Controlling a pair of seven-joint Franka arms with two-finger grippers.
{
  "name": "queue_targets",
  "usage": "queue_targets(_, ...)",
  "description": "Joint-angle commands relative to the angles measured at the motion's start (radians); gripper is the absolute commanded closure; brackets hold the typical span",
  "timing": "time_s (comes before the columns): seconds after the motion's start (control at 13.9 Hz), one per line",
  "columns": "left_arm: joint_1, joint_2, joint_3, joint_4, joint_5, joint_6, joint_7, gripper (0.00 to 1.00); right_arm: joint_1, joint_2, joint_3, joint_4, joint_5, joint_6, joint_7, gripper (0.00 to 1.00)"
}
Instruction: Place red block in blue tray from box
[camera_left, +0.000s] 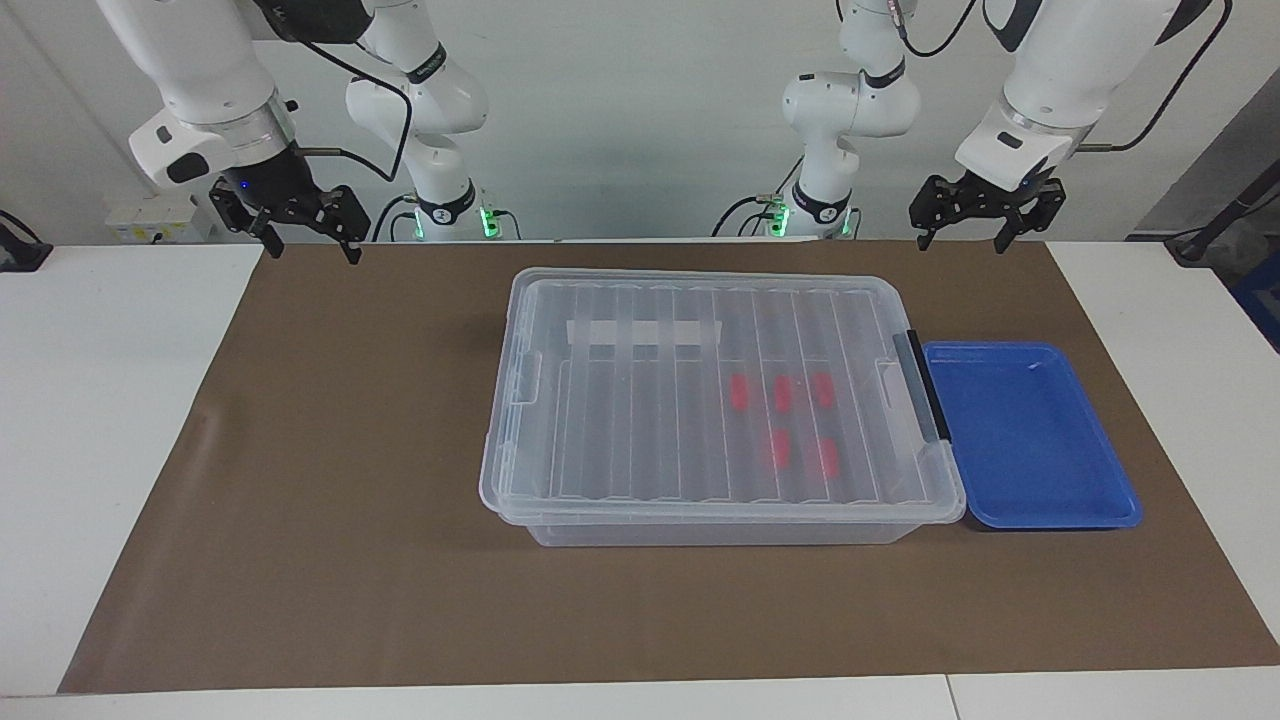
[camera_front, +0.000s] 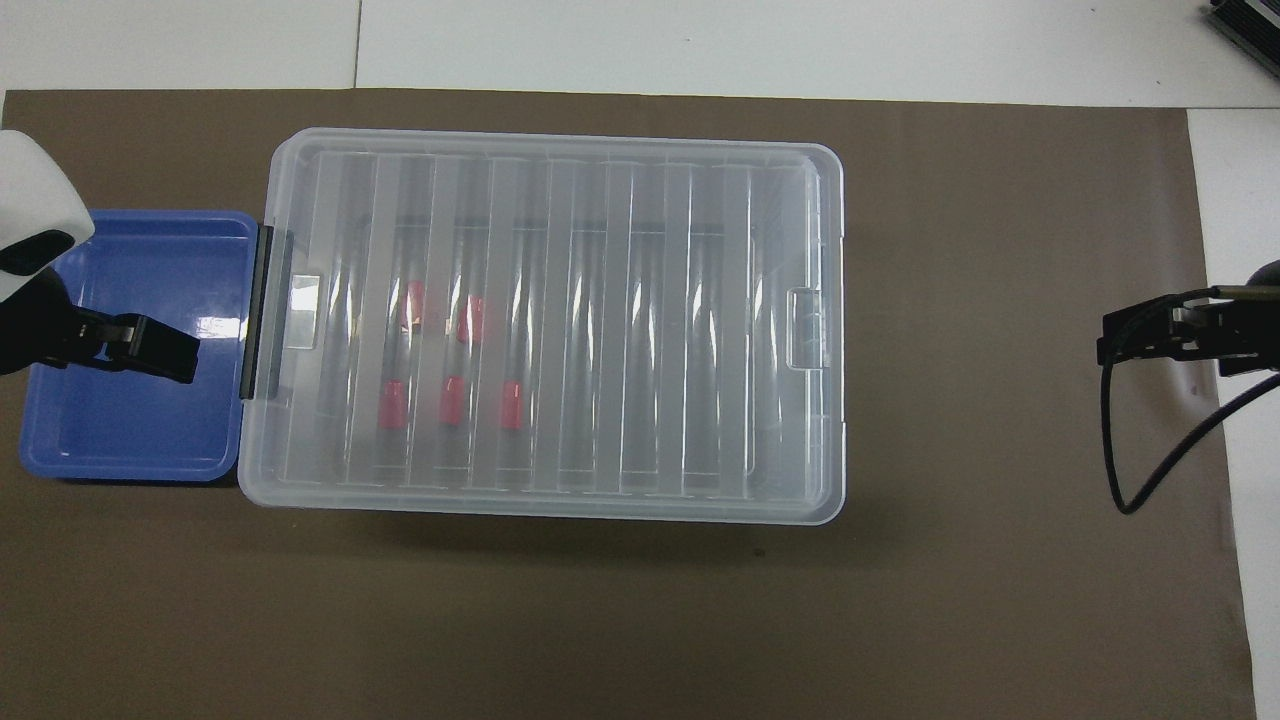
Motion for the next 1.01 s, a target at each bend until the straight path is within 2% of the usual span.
queue_targets(0.0,0.007,-0.015,-0.004,-0.015,-0.007,0.007,-0.009,0.00,-0.003,-0.010,0.005,-0.013,0.006,-0.003,0.013,0.00)
queue_targets(0.43,0.007,-0.015,-0.004,-0.015,-0.007,0.009,-0.007,0.00,0.005,-0.010,0.014,-0.032,0.006,0.043,0.014,0.00)
queue_targets(0.65,0.006,-0.015,-0.004,-0.015,-0.007,0.009,-0.005,0.00,0.068,-0.010,0.014,-0.104,0.006,0.163,0.037,0.00)
queue_targets(0.94,0.007,-0.015,-0.004,-0.015,-0.007,0.007,-0.009,0.00,0.184,-0.009,0.014,-0.214,0.007,0.333,0.204,0.00)
